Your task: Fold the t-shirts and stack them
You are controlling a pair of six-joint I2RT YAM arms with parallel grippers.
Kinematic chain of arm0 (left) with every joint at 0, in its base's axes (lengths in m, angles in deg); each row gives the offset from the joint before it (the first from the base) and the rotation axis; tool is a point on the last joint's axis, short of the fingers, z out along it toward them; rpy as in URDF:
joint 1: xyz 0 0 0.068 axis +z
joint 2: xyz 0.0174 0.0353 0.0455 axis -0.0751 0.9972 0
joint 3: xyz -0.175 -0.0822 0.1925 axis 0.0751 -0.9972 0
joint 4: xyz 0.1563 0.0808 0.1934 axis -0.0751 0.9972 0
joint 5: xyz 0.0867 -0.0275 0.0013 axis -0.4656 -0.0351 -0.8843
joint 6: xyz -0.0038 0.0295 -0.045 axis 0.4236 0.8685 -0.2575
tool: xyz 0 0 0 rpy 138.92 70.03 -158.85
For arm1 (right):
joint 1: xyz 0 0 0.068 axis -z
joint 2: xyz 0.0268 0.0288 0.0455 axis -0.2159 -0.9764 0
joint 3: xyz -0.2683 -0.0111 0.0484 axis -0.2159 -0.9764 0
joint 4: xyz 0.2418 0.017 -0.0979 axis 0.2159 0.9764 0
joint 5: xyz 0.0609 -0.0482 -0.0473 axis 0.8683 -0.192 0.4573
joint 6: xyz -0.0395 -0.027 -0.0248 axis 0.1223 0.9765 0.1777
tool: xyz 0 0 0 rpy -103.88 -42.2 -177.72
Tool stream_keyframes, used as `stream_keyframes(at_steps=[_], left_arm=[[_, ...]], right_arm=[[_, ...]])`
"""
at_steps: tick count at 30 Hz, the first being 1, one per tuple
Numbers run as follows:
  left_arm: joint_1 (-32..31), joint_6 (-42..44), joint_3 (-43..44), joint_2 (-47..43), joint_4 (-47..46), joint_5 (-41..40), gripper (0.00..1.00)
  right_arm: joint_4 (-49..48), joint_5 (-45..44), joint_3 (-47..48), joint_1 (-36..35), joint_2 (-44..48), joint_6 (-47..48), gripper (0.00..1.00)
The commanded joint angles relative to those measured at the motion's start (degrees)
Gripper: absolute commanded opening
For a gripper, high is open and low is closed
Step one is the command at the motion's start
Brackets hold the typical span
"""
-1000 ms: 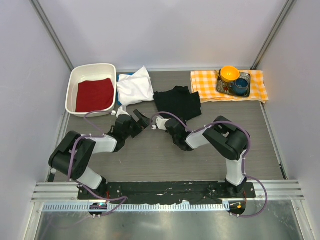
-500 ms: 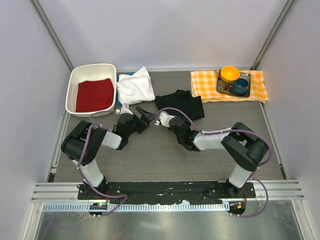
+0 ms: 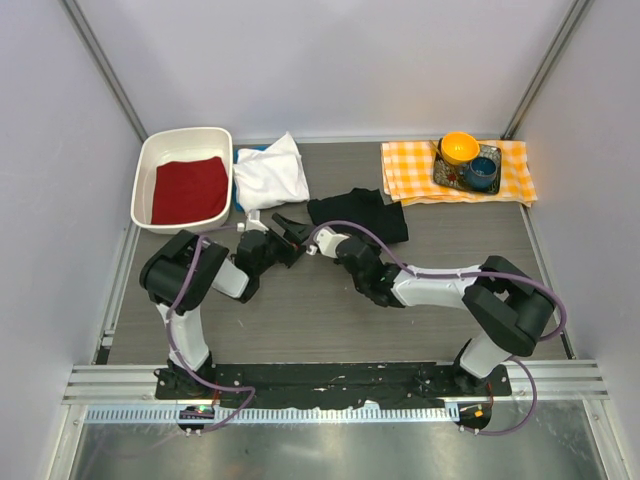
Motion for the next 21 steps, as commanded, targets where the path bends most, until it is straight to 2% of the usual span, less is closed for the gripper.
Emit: stream_keyframes(at_steps=[1,7,10,21], left_arm=[[-1.33,-3.24,-1.41,4.91,2.69,1.02,1.00],[-1.51,-12.20,-1.50,12.37,-12.67,4.36,1.00],[-1.51,-14.49,-0.89,15.09,-16.47,5.42,1.00],[-1.51,-16.52,2.80,19.32,-17.28,6.82,1.00]], right_arm=[[-1.27,-1.47,0.89,-1.01,3.15,-0.59,0.01],[-0.91,-1.65,0.98,-1.45,2.63,-0.15,0.01],[-1.00,-1.56,0.72,-1.71,2.45,-0.15,0.01],[-1.62,-3.32,-0.69,-3.99,2.45,0.12,0.01]])
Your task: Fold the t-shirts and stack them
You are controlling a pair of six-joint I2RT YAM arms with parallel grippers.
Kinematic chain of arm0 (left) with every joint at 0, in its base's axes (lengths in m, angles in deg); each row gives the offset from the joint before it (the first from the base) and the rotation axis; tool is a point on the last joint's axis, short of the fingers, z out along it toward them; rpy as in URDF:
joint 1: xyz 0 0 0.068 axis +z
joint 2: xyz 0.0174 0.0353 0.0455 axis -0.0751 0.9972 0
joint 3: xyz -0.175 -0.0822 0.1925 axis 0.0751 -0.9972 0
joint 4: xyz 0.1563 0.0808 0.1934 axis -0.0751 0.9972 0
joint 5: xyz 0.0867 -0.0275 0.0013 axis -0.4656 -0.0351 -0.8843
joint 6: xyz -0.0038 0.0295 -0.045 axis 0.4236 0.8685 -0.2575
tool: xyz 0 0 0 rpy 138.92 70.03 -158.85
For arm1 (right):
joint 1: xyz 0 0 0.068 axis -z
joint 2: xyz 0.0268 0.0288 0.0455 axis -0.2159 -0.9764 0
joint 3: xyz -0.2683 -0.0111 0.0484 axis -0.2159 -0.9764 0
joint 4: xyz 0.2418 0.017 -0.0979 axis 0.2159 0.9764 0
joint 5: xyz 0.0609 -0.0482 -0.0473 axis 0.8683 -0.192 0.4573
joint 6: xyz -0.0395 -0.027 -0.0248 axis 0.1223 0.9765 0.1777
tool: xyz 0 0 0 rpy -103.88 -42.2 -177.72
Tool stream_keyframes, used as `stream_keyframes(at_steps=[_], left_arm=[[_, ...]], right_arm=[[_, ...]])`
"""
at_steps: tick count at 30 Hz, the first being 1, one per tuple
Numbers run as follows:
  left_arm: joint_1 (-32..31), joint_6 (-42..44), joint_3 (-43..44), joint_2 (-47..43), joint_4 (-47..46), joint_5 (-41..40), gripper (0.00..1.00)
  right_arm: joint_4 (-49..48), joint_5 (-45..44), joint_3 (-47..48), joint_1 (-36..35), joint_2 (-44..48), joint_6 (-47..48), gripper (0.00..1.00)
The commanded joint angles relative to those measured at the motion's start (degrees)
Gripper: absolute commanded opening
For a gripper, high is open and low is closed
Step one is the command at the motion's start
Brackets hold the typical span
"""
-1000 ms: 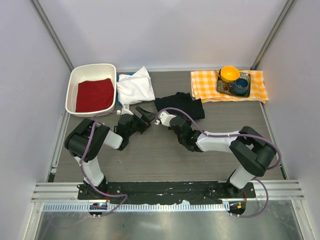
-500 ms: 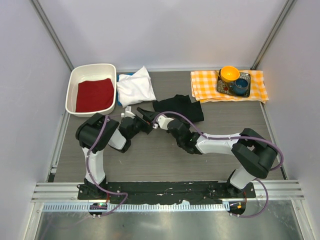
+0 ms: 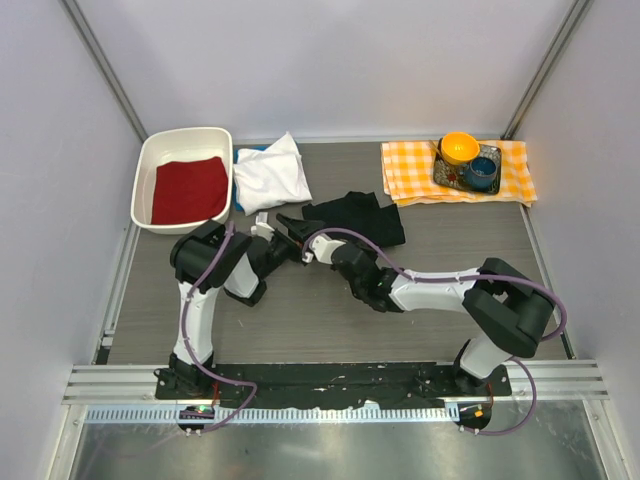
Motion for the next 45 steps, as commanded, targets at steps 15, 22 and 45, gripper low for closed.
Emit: stream_keyframes(at_steps=[15,22,45], left_arm=[[-0.27,2.16,4.18,4.79,16.82,2.83,1.00],[-0.35,3.12,6.11,4.35,19.37,4.50,1.00],[0.17,6.03,8.49,4.00,25.89,14.26,0.57]], right_arm=[[-1.13,-5.94,-3.52,-5.96,8.27,-1.46,0.01],[-1.04,-6.29,-3.61,-7.98,7.57,-3.13,0.01],[0.45,-7.26,-4.14,-12.20,6.52,-6.03,0.01]])
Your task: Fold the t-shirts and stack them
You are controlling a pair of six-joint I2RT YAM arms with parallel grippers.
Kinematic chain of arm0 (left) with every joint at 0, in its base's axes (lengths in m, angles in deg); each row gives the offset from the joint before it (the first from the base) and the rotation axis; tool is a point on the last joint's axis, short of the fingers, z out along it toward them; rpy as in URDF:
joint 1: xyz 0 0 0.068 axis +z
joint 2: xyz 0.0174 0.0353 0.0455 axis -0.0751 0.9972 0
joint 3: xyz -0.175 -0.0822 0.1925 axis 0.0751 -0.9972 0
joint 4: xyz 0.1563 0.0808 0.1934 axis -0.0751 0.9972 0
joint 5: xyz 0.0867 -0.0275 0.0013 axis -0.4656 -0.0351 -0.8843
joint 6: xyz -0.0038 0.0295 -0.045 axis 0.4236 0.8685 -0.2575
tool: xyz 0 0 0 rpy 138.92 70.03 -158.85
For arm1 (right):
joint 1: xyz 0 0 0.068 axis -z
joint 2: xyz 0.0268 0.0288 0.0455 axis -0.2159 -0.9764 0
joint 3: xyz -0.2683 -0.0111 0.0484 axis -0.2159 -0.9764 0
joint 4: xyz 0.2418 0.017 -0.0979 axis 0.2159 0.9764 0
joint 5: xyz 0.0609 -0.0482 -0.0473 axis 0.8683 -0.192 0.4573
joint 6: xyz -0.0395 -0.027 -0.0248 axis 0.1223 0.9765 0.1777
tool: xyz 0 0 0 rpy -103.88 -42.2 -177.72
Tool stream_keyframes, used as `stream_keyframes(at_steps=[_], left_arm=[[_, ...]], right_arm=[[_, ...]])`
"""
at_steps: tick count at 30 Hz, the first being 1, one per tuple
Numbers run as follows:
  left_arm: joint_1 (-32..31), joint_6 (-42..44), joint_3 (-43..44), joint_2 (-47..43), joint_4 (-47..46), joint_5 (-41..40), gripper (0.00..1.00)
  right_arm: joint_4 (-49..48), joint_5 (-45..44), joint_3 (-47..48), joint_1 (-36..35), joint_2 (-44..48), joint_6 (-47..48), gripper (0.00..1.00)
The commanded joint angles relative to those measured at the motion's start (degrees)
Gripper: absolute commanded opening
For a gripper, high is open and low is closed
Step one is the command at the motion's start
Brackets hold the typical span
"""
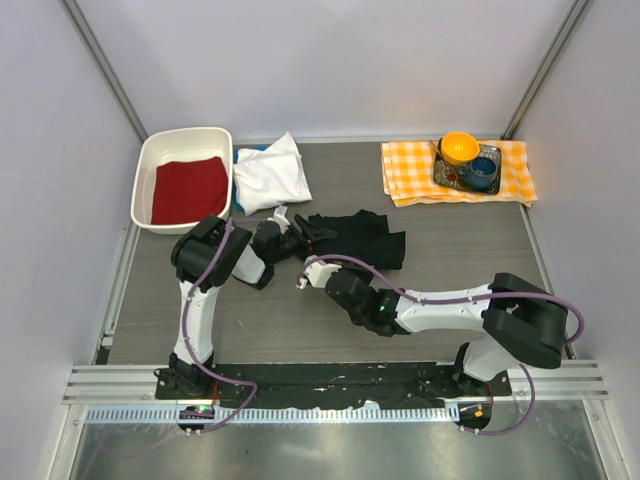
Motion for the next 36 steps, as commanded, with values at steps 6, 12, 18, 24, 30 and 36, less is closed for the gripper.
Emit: stream_keyframes(at_steps=[6,12,18,24,30,36], left_arm=[[0.15,2.18,0.72,1.79,10.73,4.96,0.00],[0.77,7.72,5.38,-1.20,20.93,7.60,0.00],[1.73,14.40,11.09,-4.28,33.14,8.13,0.00],[1.91,23.36,21.09,-8.06,49.58,6.55,0.00],[3.05,32.14,32.95,-7.80,65.58,5.41,0.00],[4.72,36.19,42.53,-5.26,72.36,4.79,0.00]], right_arm=[[-0.57,-3.72,-0.66,-3.08,0.79,-3.66,0.01],[4.43,-5.40,0.03,-3.96,2.99,-10.15,0.17],[15.15,-8.82,3.02,-4.75,5.35,-23.60,0.98],[22.01,-15.50,6.18,-4.93,9.14,-35.27,0.99],[32.55,-10.95,11.10,-5.01,8.44,-42.77,0.99],[39.07,-13.66,9.89,-5.10,7.03,-54.36,1.00]])
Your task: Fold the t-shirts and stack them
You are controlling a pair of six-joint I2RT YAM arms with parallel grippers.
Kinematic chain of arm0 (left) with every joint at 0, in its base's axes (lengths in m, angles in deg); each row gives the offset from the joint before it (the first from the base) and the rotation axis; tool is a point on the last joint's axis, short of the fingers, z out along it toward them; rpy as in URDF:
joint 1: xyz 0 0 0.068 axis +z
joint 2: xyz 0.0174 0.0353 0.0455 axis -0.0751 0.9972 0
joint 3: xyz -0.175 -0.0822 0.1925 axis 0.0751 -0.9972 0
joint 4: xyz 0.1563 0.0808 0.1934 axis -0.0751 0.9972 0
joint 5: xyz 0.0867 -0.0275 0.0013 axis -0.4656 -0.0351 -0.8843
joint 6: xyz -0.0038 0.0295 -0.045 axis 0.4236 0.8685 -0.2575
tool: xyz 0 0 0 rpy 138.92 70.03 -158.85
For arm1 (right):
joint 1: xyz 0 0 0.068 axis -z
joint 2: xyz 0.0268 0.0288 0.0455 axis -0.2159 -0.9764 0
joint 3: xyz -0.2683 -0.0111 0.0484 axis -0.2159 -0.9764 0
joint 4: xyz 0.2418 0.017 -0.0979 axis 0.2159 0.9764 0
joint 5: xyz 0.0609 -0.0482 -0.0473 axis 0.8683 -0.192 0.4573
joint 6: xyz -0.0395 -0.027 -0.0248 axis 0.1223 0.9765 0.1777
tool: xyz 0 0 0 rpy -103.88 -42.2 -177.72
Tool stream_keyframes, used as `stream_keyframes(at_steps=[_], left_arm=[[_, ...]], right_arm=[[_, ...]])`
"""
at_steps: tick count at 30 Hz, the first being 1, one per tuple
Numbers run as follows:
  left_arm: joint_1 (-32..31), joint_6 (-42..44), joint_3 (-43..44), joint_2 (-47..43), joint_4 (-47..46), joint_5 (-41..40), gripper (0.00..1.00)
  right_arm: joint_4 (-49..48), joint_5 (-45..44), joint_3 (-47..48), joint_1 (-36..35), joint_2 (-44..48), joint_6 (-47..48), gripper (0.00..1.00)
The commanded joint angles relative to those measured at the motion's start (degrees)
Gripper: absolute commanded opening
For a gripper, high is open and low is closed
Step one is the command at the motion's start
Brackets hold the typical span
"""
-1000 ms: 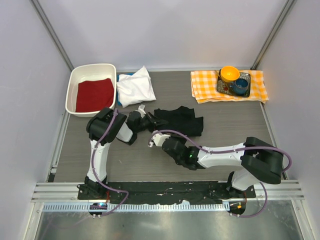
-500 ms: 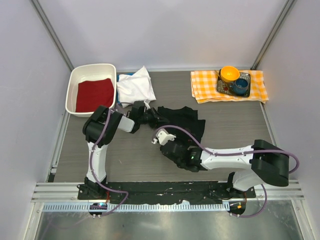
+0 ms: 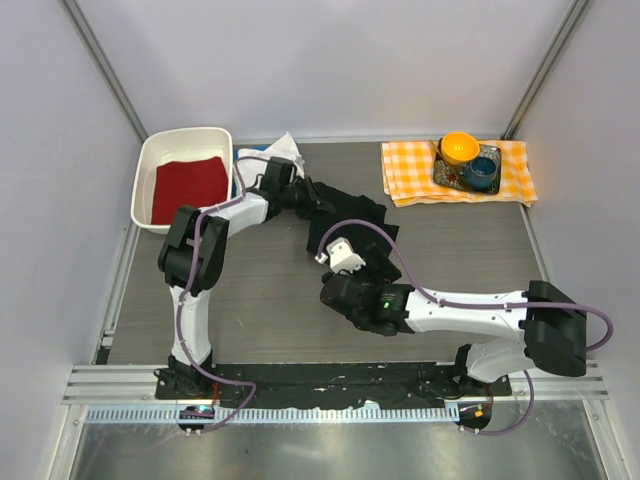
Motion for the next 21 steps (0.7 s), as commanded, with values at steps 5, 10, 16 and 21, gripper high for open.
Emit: stream_keyframes(at_steps=[5,10,16,21], left_arm=[[2.43,10.45,16.87,3.66,15.30,0.33,0.00],[4.45,13.09,26.36,7.70,19.97,0.68,0.00],[8.57,14.50,36.91,11.48,24.18,4.10,0.00],[12.70,14.85,46.58,15.44,27.36,5.95,0.00]], right_arm=[[1.94,1.63,-4.78,-0.29,3.24,-14.15,1.00],[0.54,2.95,-5.84,-0.29,2.90,-14.59,0.99],[-0.44,4.62,-4.97,-0.29,1.49,-14.50,1.00],[-1.48,5.67,-4.96,-0.29,1.92,-14.86,1.00]])
